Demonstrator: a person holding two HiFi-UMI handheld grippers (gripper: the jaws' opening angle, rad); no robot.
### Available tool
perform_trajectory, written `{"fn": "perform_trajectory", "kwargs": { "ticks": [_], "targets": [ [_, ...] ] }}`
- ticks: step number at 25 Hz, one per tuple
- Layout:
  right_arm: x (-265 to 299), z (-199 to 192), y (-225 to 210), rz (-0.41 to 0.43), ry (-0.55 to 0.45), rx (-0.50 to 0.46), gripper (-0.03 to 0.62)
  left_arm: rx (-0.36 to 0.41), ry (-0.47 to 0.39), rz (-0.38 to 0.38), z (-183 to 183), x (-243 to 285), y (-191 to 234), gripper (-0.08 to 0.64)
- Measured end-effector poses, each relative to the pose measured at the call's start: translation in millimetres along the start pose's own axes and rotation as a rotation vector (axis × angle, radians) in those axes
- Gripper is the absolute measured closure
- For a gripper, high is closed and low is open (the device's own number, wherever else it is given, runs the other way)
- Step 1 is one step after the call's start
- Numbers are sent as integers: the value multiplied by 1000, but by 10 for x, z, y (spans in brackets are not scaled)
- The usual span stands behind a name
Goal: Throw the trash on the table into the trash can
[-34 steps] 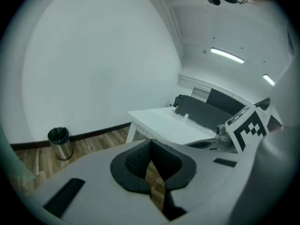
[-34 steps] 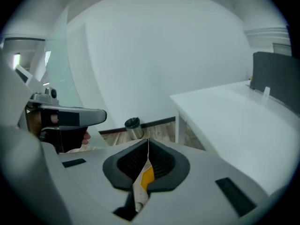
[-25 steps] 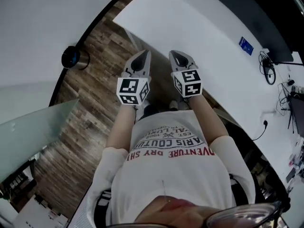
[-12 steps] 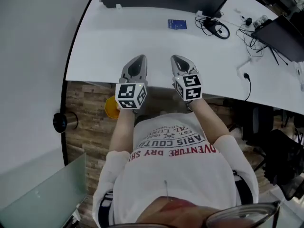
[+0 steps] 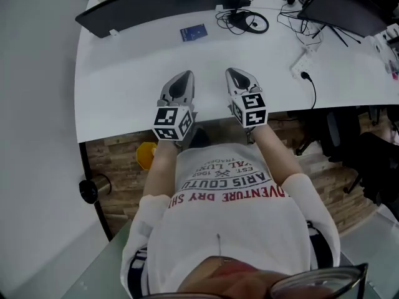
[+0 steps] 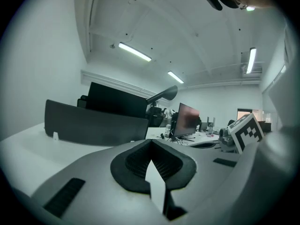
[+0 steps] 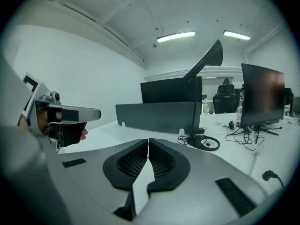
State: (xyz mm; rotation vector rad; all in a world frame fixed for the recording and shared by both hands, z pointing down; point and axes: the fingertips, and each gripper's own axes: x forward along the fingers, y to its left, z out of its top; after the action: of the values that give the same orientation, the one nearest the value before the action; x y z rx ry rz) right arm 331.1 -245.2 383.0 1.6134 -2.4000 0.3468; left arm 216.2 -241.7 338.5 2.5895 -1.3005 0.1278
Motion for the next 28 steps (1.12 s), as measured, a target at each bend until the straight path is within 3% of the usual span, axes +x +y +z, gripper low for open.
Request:
{"fn": "perform_trajectory", "kwargs": {
  "ticks": [8, 13, 20, 24, 28],
  "targets": [
    [264, 161, -168, -89, -6, 47, 563, 56, -4, -90, 141, 347, 156, 537],
    [558, 165, -128, -118, 13, 74, 563, -17, -9, -66, 188, 453, 563, 537],
    [1033, 106, 21, -133, 72, 101, 563, -9, 7, -63, 181, 567, 1161, 537],
    [1314, 20, 24, -148, 129, 109, 563, 38, 16, -66, 132, 663, 1396, 537],
    [1648, -102, -67, -155, 182, 112, 561, -27, 38, -51, -12, 812, 1641, 537]
  ]
}}
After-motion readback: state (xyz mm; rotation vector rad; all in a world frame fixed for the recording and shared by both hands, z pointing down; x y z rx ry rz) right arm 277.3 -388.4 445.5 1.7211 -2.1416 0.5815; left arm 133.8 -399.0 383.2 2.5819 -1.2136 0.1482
